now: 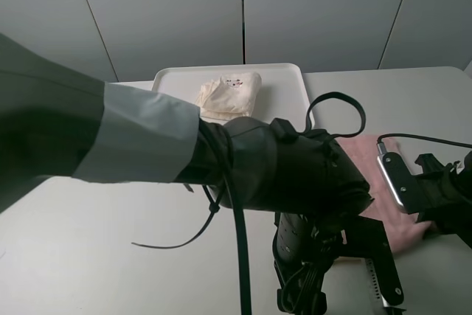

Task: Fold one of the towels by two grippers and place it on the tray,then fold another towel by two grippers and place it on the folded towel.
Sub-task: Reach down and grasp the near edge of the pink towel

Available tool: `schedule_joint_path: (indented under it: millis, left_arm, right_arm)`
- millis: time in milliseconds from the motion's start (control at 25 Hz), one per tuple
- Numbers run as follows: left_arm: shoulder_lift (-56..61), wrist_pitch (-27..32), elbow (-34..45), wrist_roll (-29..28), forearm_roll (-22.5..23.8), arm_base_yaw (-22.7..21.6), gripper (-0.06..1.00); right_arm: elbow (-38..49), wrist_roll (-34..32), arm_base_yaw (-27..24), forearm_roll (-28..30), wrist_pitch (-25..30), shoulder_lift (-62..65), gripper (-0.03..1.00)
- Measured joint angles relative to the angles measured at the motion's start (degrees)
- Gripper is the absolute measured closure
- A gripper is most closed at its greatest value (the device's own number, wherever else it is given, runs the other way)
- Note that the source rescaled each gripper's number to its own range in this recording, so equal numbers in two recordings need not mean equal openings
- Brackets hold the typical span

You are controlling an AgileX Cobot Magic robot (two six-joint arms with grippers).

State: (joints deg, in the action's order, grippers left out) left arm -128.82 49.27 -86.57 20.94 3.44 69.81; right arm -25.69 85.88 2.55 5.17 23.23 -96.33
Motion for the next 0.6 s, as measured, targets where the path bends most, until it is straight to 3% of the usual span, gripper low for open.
schedule_joint_path:
  millis: [80,600]
  left_arm:
    - [0.0,0.0,0.0,0.0,0.0,0.0,-0.05]
    - [0.0,-1.1,0.0,-3.9,2.1,0.0,-0.05]
  right_arm:
    - [-0.1,0.0,0.0,0.0,-0.3,0.0,0.95]
    - [-0.1,-0.1,0.0,0.0,-0.3,0.0,0.95]
